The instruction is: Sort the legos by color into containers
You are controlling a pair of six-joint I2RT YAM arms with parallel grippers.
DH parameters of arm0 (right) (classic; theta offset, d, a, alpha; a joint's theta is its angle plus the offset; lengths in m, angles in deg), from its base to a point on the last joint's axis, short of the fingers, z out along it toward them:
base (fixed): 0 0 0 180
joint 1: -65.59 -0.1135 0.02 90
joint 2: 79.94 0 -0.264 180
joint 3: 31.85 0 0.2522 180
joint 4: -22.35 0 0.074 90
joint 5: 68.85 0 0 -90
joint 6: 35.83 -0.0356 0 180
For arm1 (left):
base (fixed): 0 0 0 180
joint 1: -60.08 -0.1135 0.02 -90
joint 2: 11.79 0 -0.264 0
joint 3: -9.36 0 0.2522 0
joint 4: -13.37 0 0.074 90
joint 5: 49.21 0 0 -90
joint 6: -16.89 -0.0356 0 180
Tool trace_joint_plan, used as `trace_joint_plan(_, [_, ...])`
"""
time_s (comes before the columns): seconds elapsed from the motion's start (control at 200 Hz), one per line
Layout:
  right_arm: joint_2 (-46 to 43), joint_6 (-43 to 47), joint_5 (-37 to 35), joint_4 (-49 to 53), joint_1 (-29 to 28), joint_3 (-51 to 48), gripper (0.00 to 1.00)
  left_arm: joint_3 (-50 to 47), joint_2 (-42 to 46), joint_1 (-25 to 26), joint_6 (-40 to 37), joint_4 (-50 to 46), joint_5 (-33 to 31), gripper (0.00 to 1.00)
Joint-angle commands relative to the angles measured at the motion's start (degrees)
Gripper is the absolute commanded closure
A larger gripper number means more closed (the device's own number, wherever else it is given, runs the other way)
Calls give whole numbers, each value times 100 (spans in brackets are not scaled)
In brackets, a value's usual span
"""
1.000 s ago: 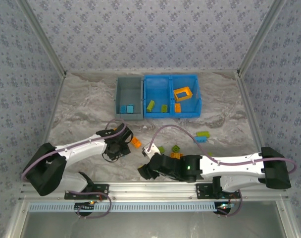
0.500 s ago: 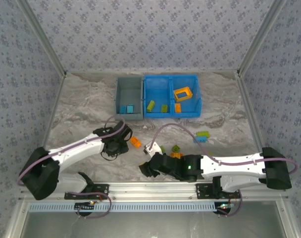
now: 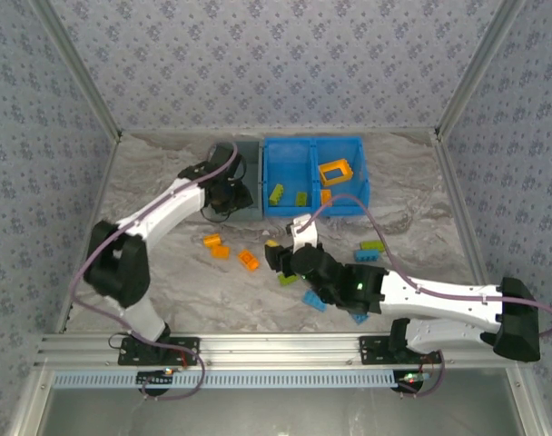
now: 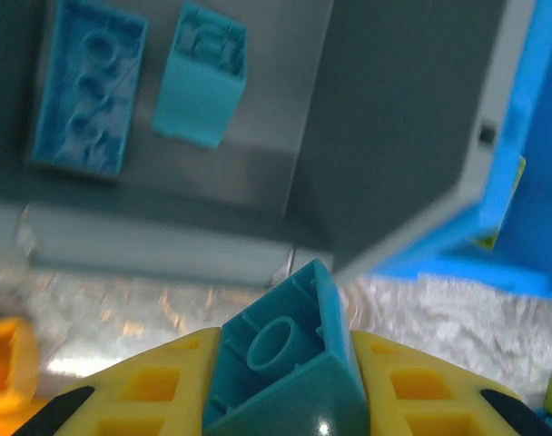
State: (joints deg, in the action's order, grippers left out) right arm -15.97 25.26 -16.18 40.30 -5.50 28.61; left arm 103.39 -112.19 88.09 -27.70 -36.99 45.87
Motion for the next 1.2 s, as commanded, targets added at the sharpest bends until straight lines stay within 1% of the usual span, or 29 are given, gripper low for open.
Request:
trace_joint_plan(0.0, [0, -14, -102, -130, 167, 236, 32, 461, -482, -264, -274, 93, 475, 75])
trace_joint_plan(0.11, [-24, -105, -39, -25, 229, 227, 32, 534, -811, -453, -202, 244, 615, 76])
trace_joint_plan(0.17, [-24, -154, -29, 38, 238, 217, 32, 534, -937, -526, -182, 314, 699, 74])
trace_joint_plan(0.205, [-24, -190, -23, 72, 245, 213, 32, 534, -991, -555, -178, 350, 756, 71])
trace_joint_plan(0.24, [-24, -223, -5, 109, 251, 199, 32, 537, -1037, -572, -187, 388, 815, 65])
trace_joint_plan(0.27, [-24, -244, 3, 135, 261, 186, 32, 541, -1059, -577, -193, 406, 849, 61])
trace_joint_plan(0.42, [-24, -395, 7, 367, 287, 174, 32, 465, -929, -577, -197, 418, 841, 50])
trace_joint_plan(0.475, [-24, -472, 18, 496, 314, 171, 31, 409, -786, -578, -190, 410, 803, 43])
trace_joint_plan(0.545, [5, -544, 74, 678, 363, 172, 31, 363, -572, -577, -177, 355, 721, 40])
trace_joint_plan(0.62, [128, -579, 156, 899, 394, 227, 31, 336, -297, -577, -172, 215, 583, 40])
trace_joint_plan(0.74, [755, -499, 512, 1275, 389, 583, 32, 109, 443, -554, -107, 47, 286, 40])
trace_joint_plan(0.834, [1743, -170, 1251, 1453, 364, 1093, 30, -264, 1220, -471, -151, -91, 4, 36])
trace_joint_plan(0.899, [2432, 81, 1751, 1521, 386, 1480, 26, -597, 1812, -408, -178, -194, -74, 34])
trace_joint_plan(0.919, [2637, 157, 1895, 1538, 412, 1583, 25, -711, 2005, -381, -208, -357, -92, 34])
trace_joint_plan(0.984, [3197, 358, 2235, 1607, 506, 1940, 22, -1088, 2662, -301, -297, -577, -194, 31])
trace_joint_plan(1.034, [3540, 449, 2511, 1667, 628, 2110, 21, -1430, 3250, -247, -373, -695, -195, 28])
trace_joint_plan(1.089, [3904, 529, 2876, 1763, 794, 2533, 20, -1816, 3887, -219, -437, -780, -92, 23])
trace_joint_plan(1.194, [4569, 722, 3113, 2115, 949, 3079, 19, -2492, 5086, -204, -541, -944, 170, 18])
